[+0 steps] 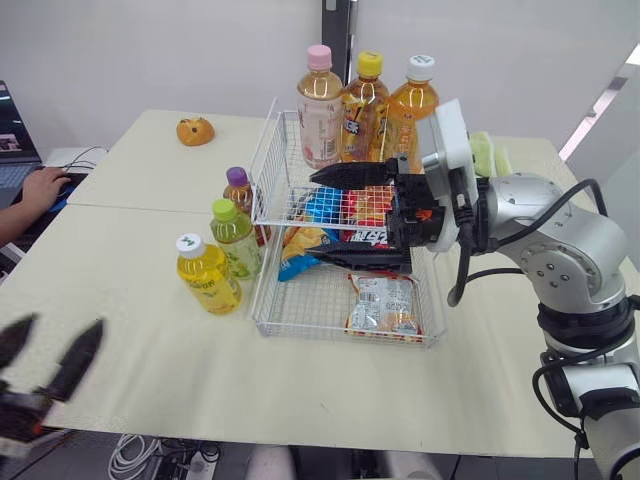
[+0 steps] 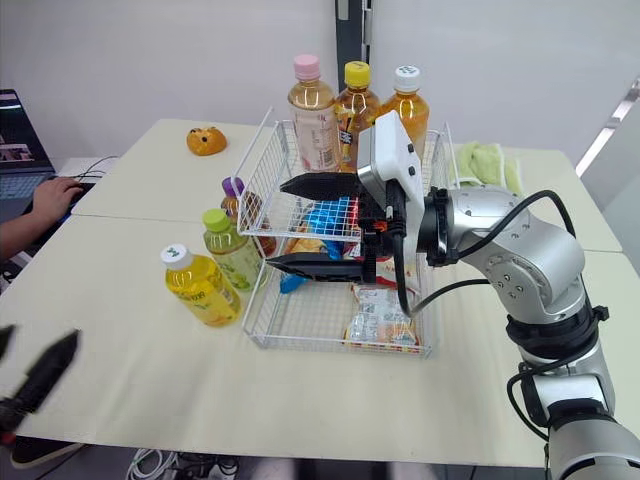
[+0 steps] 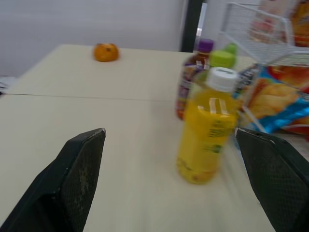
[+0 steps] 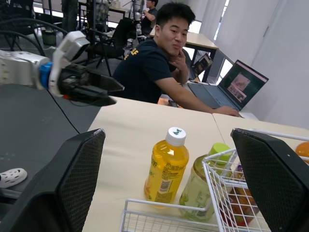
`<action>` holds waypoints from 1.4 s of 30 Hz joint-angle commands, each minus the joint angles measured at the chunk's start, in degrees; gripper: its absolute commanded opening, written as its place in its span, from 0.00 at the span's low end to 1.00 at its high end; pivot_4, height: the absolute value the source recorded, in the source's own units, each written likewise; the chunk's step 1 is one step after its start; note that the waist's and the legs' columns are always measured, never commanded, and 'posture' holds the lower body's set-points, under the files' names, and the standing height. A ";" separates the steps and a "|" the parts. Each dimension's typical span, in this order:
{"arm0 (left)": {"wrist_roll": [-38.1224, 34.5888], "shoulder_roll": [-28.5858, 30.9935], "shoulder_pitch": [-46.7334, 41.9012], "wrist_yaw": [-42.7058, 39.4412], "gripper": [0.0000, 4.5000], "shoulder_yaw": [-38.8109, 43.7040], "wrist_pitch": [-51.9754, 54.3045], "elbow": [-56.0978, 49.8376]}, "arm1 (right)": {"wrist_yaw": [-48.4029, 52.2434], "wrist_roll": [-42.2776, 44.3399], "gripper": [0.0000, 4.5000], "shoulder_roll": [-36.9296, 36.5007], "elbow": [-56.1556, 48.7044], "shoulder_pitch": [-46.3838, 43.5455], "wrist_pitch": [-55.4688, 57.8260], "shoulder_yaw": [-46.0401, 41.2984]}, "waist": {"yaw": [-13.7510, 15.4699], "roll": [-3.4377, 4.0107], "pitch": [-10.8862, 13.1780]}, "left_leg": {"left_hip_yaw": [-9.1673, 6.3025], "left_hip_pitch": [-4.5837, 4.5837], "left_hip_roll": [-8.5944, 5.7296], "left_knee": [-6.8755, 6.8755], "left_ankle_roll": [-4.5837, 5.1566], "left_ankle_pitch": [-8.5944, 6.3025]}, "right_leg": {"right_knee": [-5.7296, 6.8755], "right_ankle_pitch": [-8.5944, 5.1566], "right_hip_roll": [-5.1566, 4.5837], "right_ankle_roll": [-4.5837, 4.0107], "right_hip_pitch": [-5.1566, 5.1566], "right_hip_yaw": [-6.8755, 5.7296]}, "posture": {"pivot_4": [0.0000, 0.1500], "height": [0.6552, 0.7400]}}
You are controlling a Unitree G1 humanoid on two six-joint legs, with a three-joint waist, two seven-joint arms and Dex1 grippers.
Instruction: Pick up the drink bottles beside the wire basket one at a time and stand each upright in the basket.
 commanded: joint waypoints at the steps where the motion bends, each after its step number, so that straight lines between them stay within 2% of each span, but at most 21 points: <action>1: -4.84 -0.69 5.36 2.51 0.99 -4.57 -3.76 -6.67 | -0.15 -0.44 1.00 -0.16 -2.13 0.40 -0.76 -1.12 | 0.03 0.10 0.04 | 0.01 0.00 -0.02 0.00 0.01 -0.03 | -0.02 -0.01 0.00 0.01 0.00 0.02 | 1.00 1.00; 4: -4.07 0.46 5.78 5.92 0.99 -5.40 -6.85 -6.43 | -0.58 -0.76 1.00 -0.09 -3.21 1.21 -0.66 -0.88 | 0.44 0.42 0.22 | -0.05 0.01 -0.01 -0.04 0.02 -0.03 | 0.00 -0.05 0.11 -0.03 -0.02 0.01 | 1.00 1.00; 7: 0.09 3.38 2.50 8.10 0.99 -6.87 -8.41 -3.77 | -1.15 -1.17 1.00 0.10 -3.75 1.40 -0.44 -0.75 | 0.71 0.59 0.26 | -0.16 0.02 0.00 -0.04 0.01 -0.01 | 0.03 -0.09 0.22 -0.09 -0.03 0.00 | 1.00 1.00; 11: 5.37 9.88 -5.54 10.78 0.99 -10.99 -8.22 1.02 | -1.94 -1.56 1.00 -0.01 -4.05 1.34 0.05 -1.07 | 0.91 0.61 0.25 | -0.17 0.01 -0.02 -0.03 0.01 -0.01 | 0.02 -0.08 0.23 -0.09 -0.02 0.01 | 1.00 1.00; 20: 11.14 18.90 -20.64 11.01 0.99 -19.48 -6.11 12.85 | -3.56 -1.39 1.00 -0.72 -5.20 1.15 1.61 -2.43 | 0.82 0.61 0.25 | -0.13 0.01 -0.01 -0.24 -0.02 0.00 | -0.01 -0.08 0.21 -0.09 -0.05 0.01 | 1.00 1.00; 27: 18.04 20.28 -30.49 10.12 0.99 -29.92 -6.27 18.58 | -5.70 -0.26 1.00 -1.48 -7.41 1.64 3.63 -4.04 | 0.79 0.60 0.25 | -0.09 0.03 -0.02 -0.57 -0.09 0.05 | -0.26 -0.07 0.20 -0.09 -0.06 0.00 | 1.00 1.00; 37: 21.39 19.06 -37.33 9.02 0.99 -36.11 -5.57 23.57 | -8.48 1.88 1.00 -2.86 -10.01 2.17 6.48 -6.06 | 0.74 0.62 0.26 | -0.04 -0.07 0.00 -0.83 -0.11 0.05 | -0.74 -0.06 0.20 -0.04 -0.05 -0.03 | 1.00 1.00; 40: 22.49 18.63 -38.16 8.41 0.88 -37.20 -6.21 24.59 | -9.07 2.29 1.00 -3.09 -10.40 2.25 6.98 -6.56 | 0.78 0.62 0.26 | -0.03 -0.07 0.00 -0.83 -0.11 0.05 | -0.75 -0.07 0.20 -0.03 -0.05 -0.03 | 1.00 1.00; 42: 22.99 18.20 -39.26 8.14 0.74 -37.83 -6.55 25.26 | -9.42 2.57 1.00 -3.21 -10.35 2.08 7.21 -6.70 | 0.80 0.62 0.26 | -0.03 -0.06 0.00 -0.84 -0.11 0.05 | -0.75 -0.07 0.20 -0.03 -0.05 -0.03 | 1.00 1.00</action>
